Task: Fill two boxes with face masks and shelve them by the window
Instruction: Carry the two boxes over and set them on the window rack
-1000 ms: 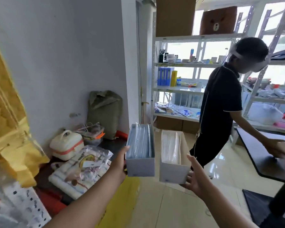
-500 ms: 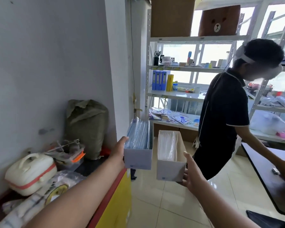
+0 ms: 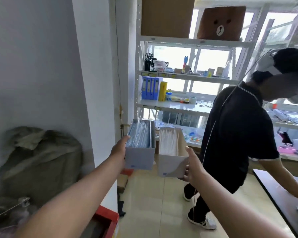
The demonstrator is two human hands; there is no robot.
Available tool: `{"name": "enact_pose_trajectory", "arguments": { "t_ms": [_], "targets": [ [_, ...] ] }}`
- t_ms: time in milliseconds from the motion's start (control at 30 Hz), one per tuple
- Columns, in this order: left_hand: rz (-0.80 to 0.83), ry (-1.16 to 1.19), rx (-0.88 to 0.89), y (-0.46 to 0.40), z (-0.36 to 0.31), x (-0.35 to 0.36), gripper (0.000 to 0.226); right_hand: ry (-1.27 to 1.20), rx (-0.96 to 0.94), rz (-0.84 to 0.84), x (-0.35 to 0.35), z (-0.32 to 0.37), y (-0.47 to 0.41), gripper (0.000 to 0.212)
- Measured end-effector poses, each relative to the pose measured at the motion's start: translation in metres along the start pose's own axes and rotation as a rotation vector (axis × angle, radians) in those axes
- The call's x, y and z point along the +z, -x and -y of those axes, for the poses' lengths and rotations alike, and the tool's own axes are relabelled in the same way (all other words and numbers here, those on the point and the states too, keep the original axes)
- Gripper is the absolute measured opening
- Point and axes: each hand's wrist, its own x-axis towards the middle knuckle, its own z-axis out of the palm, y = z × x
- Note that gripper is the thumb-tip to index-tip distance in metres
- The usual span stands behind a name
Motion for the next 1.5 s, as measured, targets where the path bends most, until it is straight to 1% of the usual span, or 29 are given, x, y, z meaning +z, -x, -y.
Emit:
{"name": "enact_pose_trajectory", "arguments": {
  "t_ms": [67,167,200,300,433,567,700,833,1000,1100,1267,1367,1500],
  "targets": [
    [0.020,0.010,-0.010,-0.037,-0.014,0.007,0.048,0.005,-0.003,-0.004,0.016,0.015,-0.030,0.063],
    [0.011,0.003,-0.002,-0.094,-0.031,0.021,0.040,-0.011,0.012,-0.015,0.035,0.035,-0.078,0.061],
    [-0.005,-0.002,0.006,-0.113,-0.036,0.027,0.041,-0.013,0.017,-0.015,0.040,0.042,-0.096,0.061],
    [-0.058,-0.023,0.015,-0.179,-0.052,0.047,0.052,-0.014,0.035,-0.016,0.056,0.066,-0.156,0.062],
    [-0.061,-0.039,0.030,-0.256,-0.080,0.081,0.037,-0.006,0.012,0.026,0.072,0.112,-0.246,0.065],
    [-0.096,-0.044,0.036,-0.327,-0.115,0.106,0.031,-0.011,0.030,0.064,0.088,0.151,-0.330,0.066],
    [-0.124,-0.015,0.051,-0.399,-0.139,0.134,0.025,-0.020,0.024,0.072,0.109,0.187,-0.420,0.051],
    [-0.143,0.014,0.039,-0.480,-0.160,0.155,0.032,-0.020,0.017,0.063,0.139,0.208,-0.501,0.051],
    [-0.113,0.053,-0.005,-0.605,-0.185,0.182,0.041,-0.015,0.037,0.044,0.177,0.242,-0.605,0.050],
    [-0.077,0.047,-0.023,-0.683,-0.212,0.200,0.047,-0.014,0.006,0.026,0.203,0.275,-0.667,0.045],
    [-0.036,0.048,-0.030,-0.795,-0.261,0.231,0.044,-0.031,-0.011,0.009,0.244,0.333,-0.755,0.047],
    [-0.029,0.018,-0.042,-0.853,-0.278,0.250,0.043,-0.043,-0.016,-0.004,0.265,0.355,-0.803,0.045],
    [-0.041,0.032,-0.086,-0.923,-0.284,0.271,0.054,-0.025,-0.011,-0.005,0.282,0.378,-0.864,0.050]
  ]
}}
